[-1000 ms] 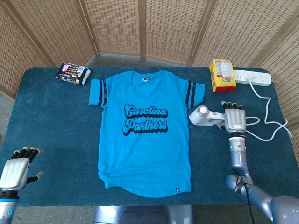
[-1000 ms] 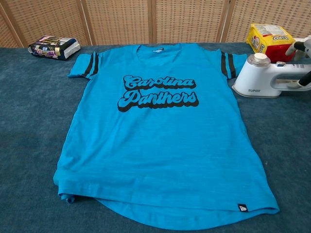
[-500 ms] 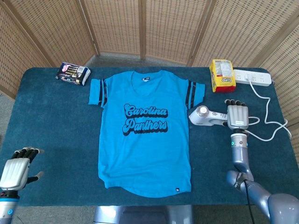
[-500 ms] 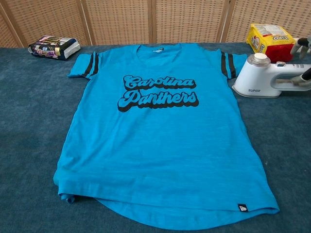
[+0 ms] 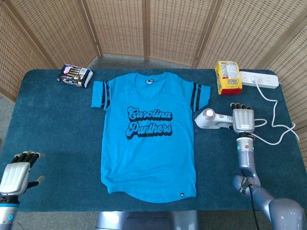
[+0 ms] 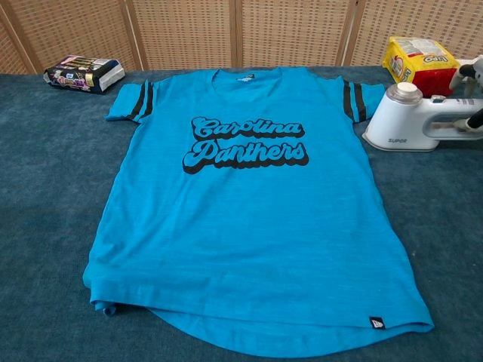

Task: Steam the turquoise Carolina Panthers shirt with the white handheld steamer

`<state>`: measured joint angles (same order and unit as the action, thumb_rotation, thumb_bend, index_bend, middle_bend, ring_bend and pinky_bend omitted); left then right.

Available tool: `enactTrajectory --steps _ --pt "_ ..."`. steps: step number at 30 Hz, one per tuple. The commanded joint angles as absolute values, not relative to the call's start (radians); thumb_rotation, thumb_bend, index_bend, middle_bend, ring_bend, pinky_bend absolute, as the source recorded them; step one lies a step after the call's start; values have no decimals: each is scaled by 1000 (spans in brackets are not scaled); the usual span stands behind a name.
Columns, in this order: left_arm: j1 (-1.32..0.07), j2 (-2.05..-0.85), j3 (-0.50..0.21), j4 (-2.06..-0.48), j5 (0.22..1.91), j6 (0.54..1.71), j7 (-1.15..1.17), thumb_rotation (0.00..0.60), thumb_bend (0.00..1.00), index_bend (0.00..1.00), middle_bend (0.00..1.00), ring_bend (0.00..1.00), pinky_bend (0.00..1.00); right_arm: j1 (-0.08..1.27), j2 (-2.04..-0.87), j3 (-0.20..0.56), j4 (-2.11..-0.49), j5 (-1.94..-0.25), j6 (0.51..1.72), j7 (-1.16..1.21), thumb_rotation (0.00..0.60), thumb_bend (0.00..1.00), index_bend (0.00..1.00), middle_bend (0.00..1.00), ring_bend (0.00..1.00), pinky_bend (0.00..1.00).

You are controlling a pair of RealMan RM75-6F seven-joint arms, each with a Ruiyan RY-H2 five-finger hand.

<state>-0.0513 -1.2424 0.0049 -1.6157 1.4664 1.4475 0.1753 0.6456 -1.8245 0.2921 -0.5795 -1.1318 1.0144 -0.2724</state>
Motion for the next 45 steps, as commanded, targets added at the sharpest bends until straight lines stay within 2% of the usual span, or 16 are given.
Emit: enactTrajectory --steps 1,7,9,12,17,22,26,36,45 --pt "-50 -1240 6 -1617 1466 1449 174 550 168 322 324 222 223 656 -1848 285 -535 -1146 1004 -256 512 365 277 377 364 393" --pt "-48 -1239 8 -1616 1464 1448 171 545 168 323 324 222 223 673 -1879 284 -469 -1158 985 -238 515 389 319 407 402 417" --pt "-47 -1239 8 -1615 1463 1447 170 547 169 322 324 222 223 679 -1888 284 -446 -1161 975 -238 530 390 335 418 415 426" --pt "-47 -1239 9 -1614 1461 1445 167 546 168 322 324 222 223 684 -1899 284 -421 -1163 964 -234 586 393 372 444 447 449" --pt "-48 -1240 8 -1609 1457 1440 163 544 168 322 324 222 223 690 -1916 281 -386 -1174 954 -224 600 394 460 518 540 539" --pt "-49 -1243 8 -1605 1455 1437 162 545 168 322 324 222 224 693 -1922 278 -370 -1184 943 -207 600 376 582 633 653 682" --pt "-50 -1245 8 -1604 1452 1433 164 551 168 322 324 222 224 691 -1919 278 -373 -1187 930 -196 600 337 617 686 725 730" --pt "-52 -1248 8 -1606 1452 1431 169 547 169 323 324 222 224 682 -1889 295 -438 -1179 926 -175 600 329 667 717 751 745" --pt "-58 -1254 6 -1609 1455 1428 175 549 168 323 324 222 224 641 -1805 322 -626 -1151 927 -113 600 327 680 722 755 746"
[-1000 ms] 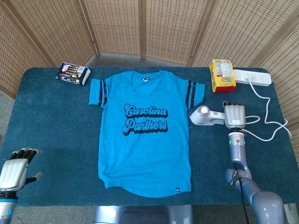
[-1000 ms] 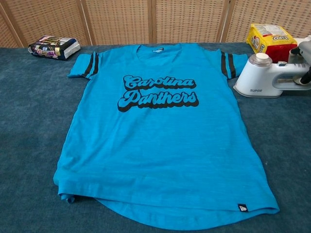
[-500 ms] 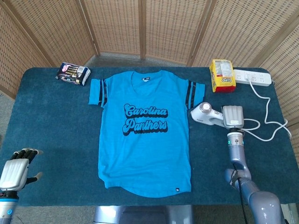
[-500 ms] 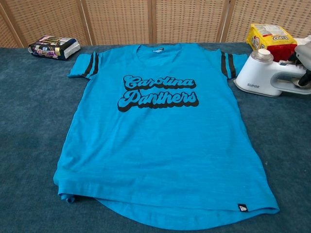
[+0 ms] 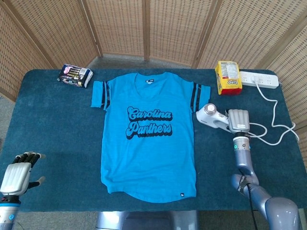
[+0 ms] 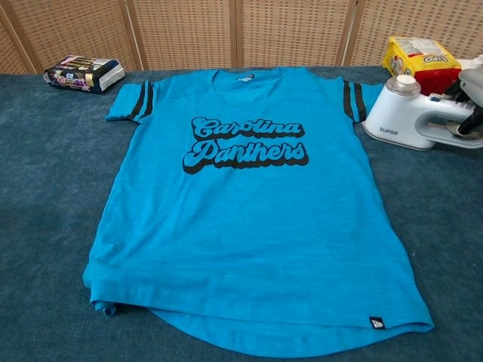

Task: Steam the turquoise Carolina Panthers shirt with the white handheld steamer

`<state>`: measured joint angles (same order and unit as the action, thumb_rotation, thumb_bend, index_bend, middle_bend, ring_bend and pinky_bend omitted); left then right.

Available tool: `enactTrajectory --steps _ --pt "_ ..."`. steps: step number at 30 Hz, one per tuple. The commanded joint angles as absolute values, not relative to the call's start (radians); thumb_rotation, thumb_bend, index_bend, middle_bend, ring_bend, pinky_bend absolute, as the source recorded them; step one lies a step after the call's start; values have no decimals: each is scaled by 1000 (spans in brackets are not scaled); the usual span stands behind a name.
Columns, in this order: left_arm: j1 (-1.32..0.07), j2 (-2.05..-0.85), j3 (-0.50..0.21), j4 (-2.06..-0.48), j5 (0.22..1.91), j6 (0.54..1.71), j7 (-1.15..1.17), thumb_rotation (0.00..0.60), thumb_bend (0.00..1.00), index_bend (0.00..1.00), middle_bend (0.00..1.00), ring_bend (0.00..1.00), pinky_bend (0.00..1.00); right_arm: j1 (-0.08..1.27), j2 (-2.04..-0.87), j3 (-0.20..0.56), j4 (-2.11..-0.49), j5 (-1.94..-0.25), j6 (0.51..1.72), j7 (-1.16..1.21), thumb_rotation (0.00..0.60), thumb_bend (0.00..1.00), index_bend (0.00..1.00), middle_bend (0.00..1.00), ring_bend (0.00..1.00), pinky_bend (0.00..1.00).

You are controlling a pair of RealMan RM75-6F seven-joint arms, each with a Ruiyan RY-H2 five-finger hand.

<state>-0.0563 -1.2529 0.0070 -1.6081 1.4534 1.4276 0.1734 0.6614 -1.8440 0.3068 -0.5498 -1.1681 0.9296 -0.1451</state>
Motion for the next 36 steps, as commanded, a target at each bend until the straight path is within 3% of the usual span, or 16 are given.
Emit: enactTrajectory --steps 1,23,36 --pt "-58 -1254 6 -1610 1456 1428 176 551 168 323 324 222 224 638 -1796 323 -644 -1149 927 -110 600 327 683 723 756 747" --pt "-97 -1252 8 -1631 1501 1401 216 547 168 322 324 222 228 602 -1712 328 -800 -1130 945 -67 600 309 696 724 755 740" --pt "-185 -1265 37 -1659 1592 1293 279 522 142 322 324 222 229 587 -1679 334 -874 -1108 951 -53 600 307 696 724 755 740"
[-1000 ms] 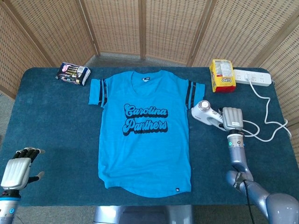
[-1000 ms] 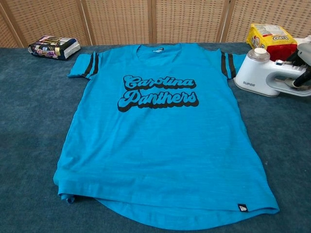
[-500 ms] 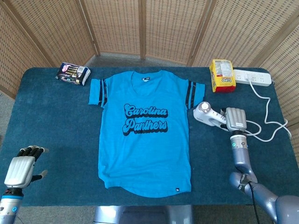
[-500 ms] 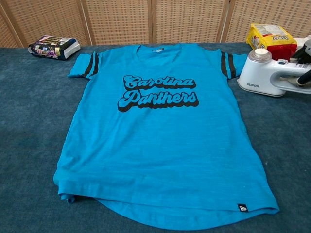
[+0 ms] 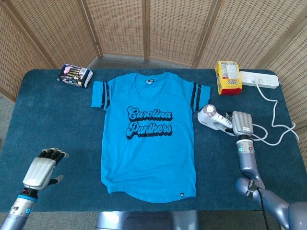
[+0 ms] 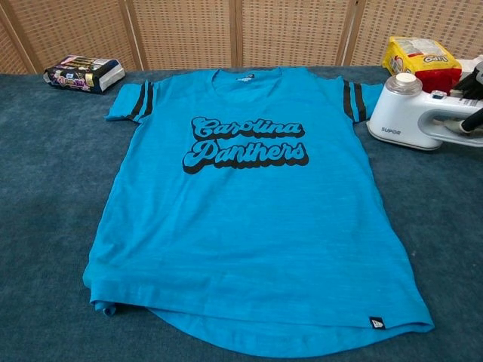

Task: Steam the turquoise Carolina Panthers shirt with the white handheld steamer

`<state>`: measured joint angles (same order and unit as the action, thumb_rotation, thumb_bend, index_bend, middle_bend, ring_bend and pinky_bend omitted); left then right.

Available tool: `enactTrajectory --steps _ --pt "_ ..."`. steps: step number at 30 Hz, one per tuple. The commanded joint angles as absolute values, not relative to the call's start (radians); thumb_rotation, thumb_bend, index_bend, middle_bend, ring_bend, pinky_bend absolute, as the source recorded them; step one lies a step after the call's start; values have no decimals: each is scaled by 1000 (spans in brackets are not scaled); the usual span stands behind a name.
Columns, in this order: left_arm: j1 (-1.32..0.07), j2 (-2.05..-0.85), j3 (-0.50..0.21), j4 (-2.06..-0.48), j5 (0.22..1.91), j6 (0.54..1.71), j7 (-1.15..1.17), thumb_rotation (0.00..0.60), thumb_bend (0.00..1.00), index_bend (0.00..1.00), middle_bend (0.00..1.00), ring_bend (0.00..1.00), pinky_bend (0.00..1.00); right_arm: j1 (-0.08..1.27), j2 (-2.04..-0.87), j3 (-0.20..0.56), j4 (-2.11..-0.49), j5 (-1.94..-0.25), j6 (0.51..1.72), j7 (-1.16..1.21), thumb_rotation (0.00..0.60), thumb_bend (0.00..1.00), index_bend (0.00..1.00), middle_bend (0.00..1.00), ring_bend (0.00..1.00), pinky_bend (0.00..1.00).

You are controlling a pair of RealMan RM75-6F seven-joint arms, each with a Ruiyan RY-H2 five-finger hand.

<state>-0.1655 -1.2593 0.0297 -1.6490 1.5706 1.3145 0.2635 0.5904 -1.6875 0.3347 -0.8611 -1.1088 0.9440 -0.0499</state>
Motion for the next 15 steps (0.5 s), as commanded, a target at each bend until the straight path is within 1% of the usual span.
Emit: enactTrajectory --steps 1,7,9,15 --pt "-192 -1268 40 -1663 1600 1286 284 514 140 322 325 221 229 586 -1677 334 -879 -1107 954 -55 600 308 696 724 755 740" --pt "-247 -1286 66 -1704 1658 1209 317 502 133 322 324 222 228 576 -1654 337 -926 -1098 975 -73 600 308 696 724 755 740" --pt "-279 -1306 90 -1724 1692 1152 341 502 134 322 324 222 228 570 -1643 339 -947 -1090 987 -84 600 308 696 724 755 740" --pt "-305 -1383 91 -1724 1669 1091 427 503 133 322 324 222 228 558 -1622 336 -989 -1078 1000 -98 600 307 696 724 755 740"
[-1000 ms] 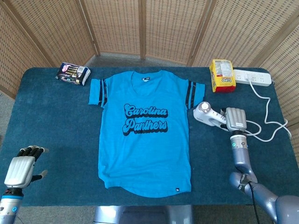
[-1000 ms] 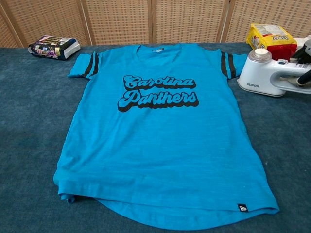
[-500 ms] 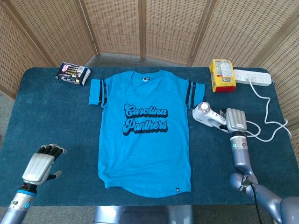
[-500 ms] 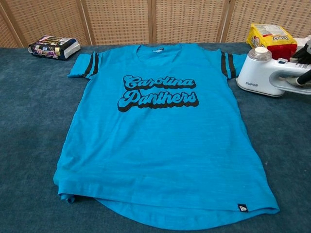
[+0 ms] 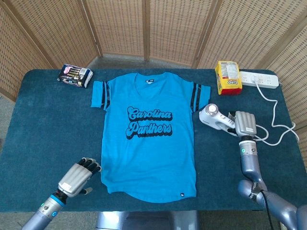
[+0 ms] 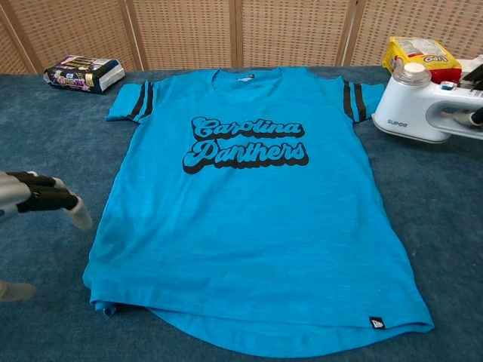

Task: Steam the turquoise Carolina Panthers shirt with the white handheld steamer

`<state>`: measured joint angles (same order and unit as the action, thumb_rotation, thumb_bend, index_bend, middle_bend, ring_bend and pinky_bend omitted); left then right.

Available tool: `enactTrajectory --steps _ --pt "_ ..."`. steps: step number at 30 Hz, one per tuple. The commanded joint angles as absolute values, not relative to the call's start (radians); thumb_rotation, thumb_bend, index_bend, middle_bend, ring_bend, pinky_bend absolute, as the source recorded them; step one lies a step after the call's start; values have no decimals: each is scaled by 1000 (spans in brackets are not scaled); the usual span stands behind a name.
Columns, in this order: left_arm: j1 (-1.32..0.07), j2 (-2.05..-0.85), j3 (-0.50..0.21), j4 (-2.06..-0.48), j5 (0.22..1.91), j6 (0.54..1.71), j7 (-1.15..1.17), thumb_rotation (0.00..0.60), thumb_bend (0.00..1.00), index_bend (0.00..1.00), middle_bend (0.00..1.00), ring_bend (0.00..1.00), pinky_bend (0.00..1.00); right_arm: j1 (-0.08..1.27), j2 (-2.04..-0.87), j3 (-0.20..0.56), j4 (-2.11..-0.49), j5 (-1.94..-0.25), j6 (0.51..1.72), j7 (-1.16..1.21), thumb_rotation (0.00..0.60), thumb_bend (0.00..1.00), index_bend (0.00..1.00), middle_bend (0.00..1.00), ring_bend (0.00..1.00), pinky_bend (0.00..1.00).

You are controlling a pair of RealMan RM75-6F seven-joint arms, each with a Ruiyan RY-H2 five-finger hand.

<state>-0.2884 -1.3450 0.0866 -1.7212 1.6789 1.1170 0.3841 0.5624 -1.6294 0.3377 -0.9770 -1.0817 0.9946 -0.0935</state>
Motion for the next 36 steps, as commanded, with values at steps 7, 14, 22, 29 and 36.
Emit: enactTrajectory --steps 7,14,22,29,36 --pt "-308 -1443 83 -1709 1629 1078 516 506 136 322 324 222 228 551 -1610 328 -1012 -1077 1009 -100 600 308 696 724 755 740" --pt "-310 -1476 80 -1694 1610 1084 552 505 198 375 325 222 237 549 -1606 323 -1017 -1074 1011 -98 600 308 696 724 755 740" --pt "-313 -1496 81 -1689 1595 1089 572 594 325 577 410 228 238 546 -1600 321 -1030 -1075 1019 -95 600 307 696 724 755 740" --pt "-319 -1501 82 -1697 1556 1075 603 600 357 635 448 250 238 540 -1584 321 -1065 -1070 1022 -88 600 308 696 724 755 740" --pt "-323 -1501 85 -1702 1558 1088 605 600 354 638 449 251 241 536 -1576 320 -1078 -1068 1026 -83 600 308 696 724 755 740"
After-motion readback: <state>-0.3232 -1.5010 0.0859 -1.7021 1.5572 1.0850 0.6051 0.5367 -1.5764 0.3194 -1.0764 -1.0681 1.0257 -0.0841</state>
